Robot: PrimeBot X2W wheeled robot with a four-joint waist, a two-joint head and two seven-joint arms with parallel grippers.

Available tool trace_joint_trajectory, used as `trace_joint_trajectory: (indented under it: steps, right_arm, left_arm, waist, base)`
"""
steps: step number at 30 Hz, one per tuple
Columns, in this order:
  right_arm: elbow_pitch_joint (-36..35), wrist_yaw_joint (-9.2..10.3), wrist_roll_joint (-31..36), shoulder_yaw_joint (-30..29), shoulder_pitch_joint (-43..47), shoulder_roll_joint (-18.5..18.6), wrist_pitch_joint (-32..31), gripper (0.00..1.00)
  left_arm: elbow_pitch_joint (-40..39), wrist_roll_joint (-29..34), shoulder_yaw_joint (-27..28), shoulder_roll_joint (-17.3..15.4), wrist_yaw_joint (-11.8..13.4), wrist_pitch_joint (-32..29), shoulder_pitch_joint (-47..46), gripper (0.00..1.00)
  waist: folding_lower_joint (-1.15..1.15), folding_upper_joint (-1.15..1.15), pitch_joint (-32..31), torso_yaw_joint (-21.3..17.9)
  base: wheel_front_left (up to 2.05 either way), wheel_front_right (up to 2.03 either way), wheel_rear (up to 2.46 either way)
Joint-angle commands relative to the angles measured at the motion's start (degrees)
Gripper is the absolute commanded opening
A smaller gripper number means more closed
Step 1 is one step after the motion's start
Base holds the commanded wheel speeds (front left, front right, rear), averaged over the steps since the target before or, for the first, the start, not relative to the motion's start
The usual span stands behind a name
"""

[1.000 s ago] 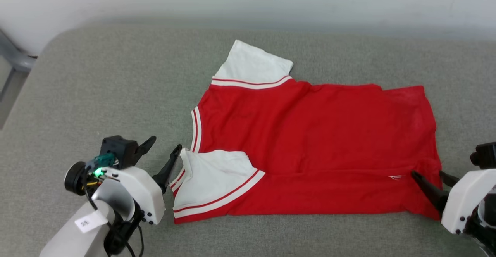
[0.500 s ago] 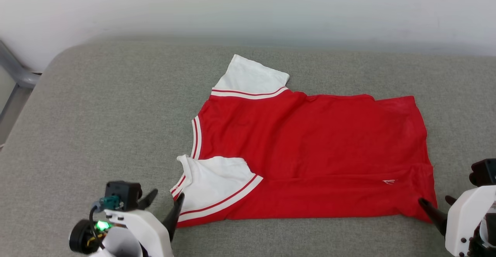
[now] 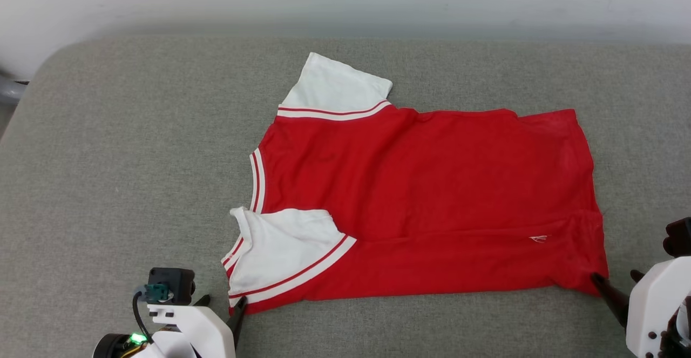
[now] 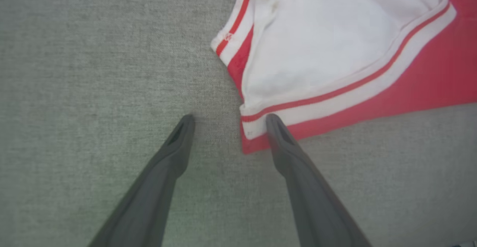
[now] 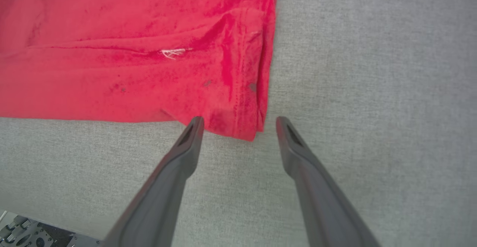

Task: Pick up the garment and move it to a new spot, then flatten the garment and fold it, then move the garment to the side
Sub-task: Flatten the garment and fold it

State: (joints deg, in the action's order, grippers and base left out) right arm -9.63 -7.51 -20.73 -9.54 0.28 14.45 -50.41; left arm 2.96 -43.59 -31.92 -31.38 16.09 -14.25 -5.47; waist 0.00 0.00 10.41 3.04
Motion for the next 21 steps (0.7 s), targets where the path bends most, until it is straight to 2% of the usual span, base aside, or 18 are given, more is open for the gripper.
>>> trace_joint_trajectory:
  steps: [1,4,11,12,13,15,21]
  right_arm:
    - [-0.5,0.05,0.3,-0.1,0.2,0.4,-0.1,1.0]
    - [-1.3,0.05,-0.1,-0.3,-0.4,0.7,-0.5,1.0]
    - [-2.5,0.05,0.7,-0.7,-1.1,1.2,-1.9,1.0]
    - [-2.6,0.05,0.8,-0.6,-1.3,1.2,-1.9,1.0]
    - [-2.6,0.05,0.7,-0.5,-1.5,1.2,-2.0,1.0]
    - [-2.2,0.05,0.6,-0.5,-1.5,1.3,-2.0,1.0]
    - [-0.4,0.05,2.1,-0.9,-0.3,1.9,-1.4,1.0]
  left_arm:
    - [0.8,0.1,0.1,0.3,-0.2,0.3,-0.7,1.0]
    - [3.2,0.0,0.1,1.0,-0.1,1.1,-0.9,1.0]
    - [7.7,-1.2,-1.9,2.8,-2.8,-0.1,-1.1,1.0]
    - [8.3,-1.5,-2.6,3.2,-3.4,-0.8,-1.0,0.37]
    - [8.7,-1.9,-3.1,3.6,-4.0,-1.4,-0.9,0.0]
    - [9.3,-2.5,-4.4,4.1,-5.4,-2.4,-0.4,0.0]
    - [8.2,-2.5,-2.5,3.6,-5.5,1.3,-0.5,0.0]
  waist:
    - [0.0,0.0,0.7,-0.4]
    - [0.0,0.0,1.6,-0.7]
    - [0.0,0.0,3.2,-0.7]
    - [0.0,0.0,3.3,-0.7]
    - [0.0,0.0,3.4,-0.7]
    - [0.0,0.0,3.2,-0.5]
    - [0.0,0.0,1.2,0.7]
  base:
    - [0.0,0.0,0.0]
    - [0.0,0.0,0.0]
    - [0.0,0.0,0.0]
    - [0.0,0.0,0.0]
    - [0.0,0.0,0.0]
    - [0.0,0.0,0.0]
    - [0.0,0.0,0.0]
